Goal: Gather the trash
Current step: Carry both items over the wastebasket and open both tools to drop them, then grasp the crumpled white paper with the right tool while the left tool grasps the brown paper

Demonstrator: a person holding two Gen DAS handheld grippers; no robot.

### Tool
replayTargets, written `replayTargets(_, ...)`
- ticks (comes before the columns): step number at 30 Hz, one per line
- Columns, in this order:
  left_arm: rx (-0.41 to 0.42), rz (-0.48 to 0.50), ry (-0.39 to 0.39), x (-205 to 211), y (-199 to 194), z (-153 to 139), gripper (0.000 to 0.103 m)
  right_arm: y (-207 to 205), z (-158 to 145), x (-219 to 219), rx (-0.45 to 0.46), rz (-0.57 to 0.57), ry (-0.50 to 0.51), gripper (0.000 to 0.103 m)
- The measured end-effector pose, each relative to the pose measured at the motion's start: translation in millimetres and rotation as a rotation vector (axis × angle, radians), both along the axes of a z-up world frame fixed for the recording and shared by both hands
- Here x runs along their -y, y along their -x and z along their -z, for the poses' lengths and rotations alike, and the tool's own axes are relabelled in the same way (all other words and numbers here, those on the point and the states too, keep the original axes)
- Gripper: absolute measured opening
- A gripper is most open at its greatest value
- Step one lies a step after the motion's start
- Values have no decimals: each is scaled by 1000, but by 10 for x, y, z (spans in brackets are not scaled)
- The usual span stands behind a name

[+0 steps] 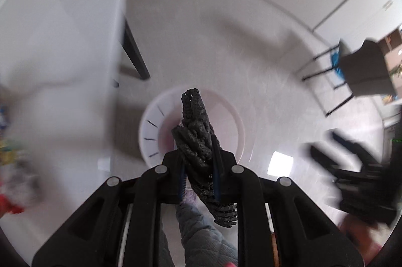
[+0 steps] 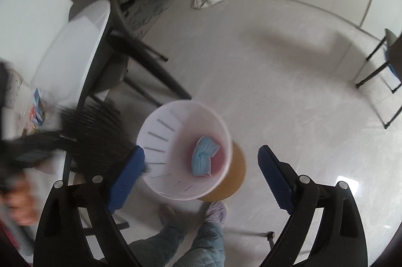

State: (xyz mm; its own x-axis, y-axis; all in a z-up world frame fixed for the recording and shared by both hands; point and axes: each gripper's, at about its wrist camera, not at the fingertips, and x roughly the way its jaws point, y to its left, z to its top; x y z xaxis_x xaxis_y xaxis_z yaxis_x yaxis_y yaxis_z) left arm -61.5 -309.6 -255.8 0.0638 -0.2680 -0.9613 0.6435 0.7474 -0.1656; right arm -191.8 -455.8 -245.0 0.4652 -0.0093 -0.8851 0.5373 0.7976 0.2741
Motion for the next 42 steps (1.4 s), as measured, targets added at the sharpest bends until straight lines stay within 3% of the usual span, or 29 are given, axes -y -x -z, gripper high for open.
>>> replayTargets(7, 2, 39, -122, 353, 59, 974, 16, 186, 32, 228, 11, 74, 17, 91)
replayTargets(12, 13, 43, -196, 353, -19, 1450, 16, 291, 172, 288, 6, 106, 7, 91)
replayTargets(14, 16, 53, -215, 390, -43, 1524, 21, 338, 243, 301, 2, 120, 0, 91)
replayTargets(19, 37, 55, -199, 473, -73, 1473, 55, 406, 293, 302, -10, 126, -18, 91)
replayTargets(21, 45, 60, -182, 486, -42, 1367, 62, 415, 258, 274, -11, 122, -12, 91)
replayTargets(25, 50, 70, -124, 457, 55, 998, 62, 403, 48, 216, 11, 104, 26, 91)
replayTargets(27, 51, 66, -73, 377, 129, 670, 64, 385, -145, 169, 37, 90, 56, 91)
replayTargets(30, 65, 33, 34, 93, 228, -44, 76, 323, -514, 81, 89, 59, 94, 91)
replayTargets(34, 163, -4, 142, -521, 355, -1056, 93, 162, -1072, -147, 186, -26, 131, 95)
replayTargets(37, 284, -38, 165, -1035, 391, -1650, 95, -7, -1444, -475, 259, -125, 165, 101)
replayTargets(39, 353, -92, 153, -1424, 365, -1914, 95, -133, -1590, -702, 299, -203, 159, 101)
replayTargets(42, 387, -210, 142, -1940, 267, -2061, 95, -399, -1664, -1128, 337, -335, 120, 101)
